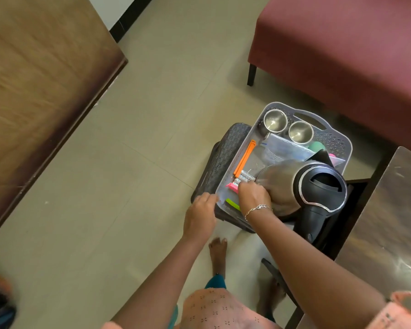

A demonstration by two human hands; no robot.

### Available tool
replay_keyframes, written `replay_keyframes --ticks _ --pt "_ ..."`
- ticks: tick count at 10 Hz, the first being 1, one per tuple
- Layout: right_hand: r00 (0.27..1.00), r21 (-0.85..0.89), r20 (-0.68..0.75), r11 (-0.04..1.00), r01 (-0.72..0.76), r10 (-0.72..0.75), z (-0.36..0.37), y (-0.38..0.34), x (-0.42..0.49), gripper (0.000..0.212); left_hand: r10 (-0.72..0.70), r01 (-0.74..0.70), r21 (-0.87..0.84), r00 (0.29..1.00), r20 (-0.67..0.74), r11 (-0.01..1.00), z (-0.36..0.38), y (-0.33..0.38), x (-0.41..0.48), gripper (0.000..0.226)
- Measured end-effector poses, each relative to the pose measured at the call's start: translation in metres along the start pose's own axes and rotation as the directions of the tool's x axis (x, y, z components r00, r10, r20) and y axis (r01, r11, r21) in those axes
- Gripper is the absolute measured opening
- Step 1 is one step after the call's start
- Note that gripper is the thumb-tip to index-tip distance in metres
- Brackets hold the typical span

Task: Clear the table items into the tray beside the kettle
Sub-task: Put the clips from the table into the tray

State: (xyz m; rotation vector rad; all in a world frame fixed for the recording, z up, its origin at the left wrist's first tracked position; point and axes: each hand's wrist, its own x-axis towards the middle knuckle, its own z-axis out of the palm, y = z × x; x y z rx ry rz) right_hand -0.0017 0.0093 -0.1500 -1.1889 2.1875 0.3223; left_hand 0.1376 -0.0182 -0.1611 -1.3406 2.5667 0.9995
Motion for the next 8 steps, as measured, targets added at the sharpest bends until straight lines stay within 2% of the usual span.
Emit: replay_keyframes --ticks 1,3,5,6,7,8 --pt "0.998 -0.07 0.053 0.997 0.027 -0.023 0.012 -0.001 0.012 0.032 -0.063 0.052 -0.178 0.997 -0.055 0.983 -0.001 -0.004 0.001 0.035" --pt "0.995 -0.143 0.089 0.988 0.06 -0.047 0.028 -0.001 0.018 0.03 -0.106 0.091 -0.282 0.994 -0.037 0.955 0.005 0.005 0.005 0.033" --pt "0.988 -0.151 0.137 0.984 0.095 -0.074 0.035 0.002 0.017 0.029 -0.103 0.1 -0.248 0.995 0.001 0.963 0.009 0.007 0.012 0.039" --pt "0.991 -0.078 0.12 0.995 0.068 -0.058 0.033 0.001 0.008 0.033 -0.105 0.106 -0.224 0.994 0.015 0.969 0.01 0.007 0.01 0.04" --pt "0.999 0.008 0.015 0.999 0.052 -0.052 0.021 -0.002 -0.032 0.035 -0.086 0.091 -0.091 0.995 0.048 0.992 0.006 0.005 -0.004 0.039" --pt "0.979 -0.033 -0.176 0.995 0.094 -0.098 0.022 0.001 -0.068 0.037 -0.076 0.073 0.047 0.995 0.067 0.996 0.005 0.002 -0.026 0.038"
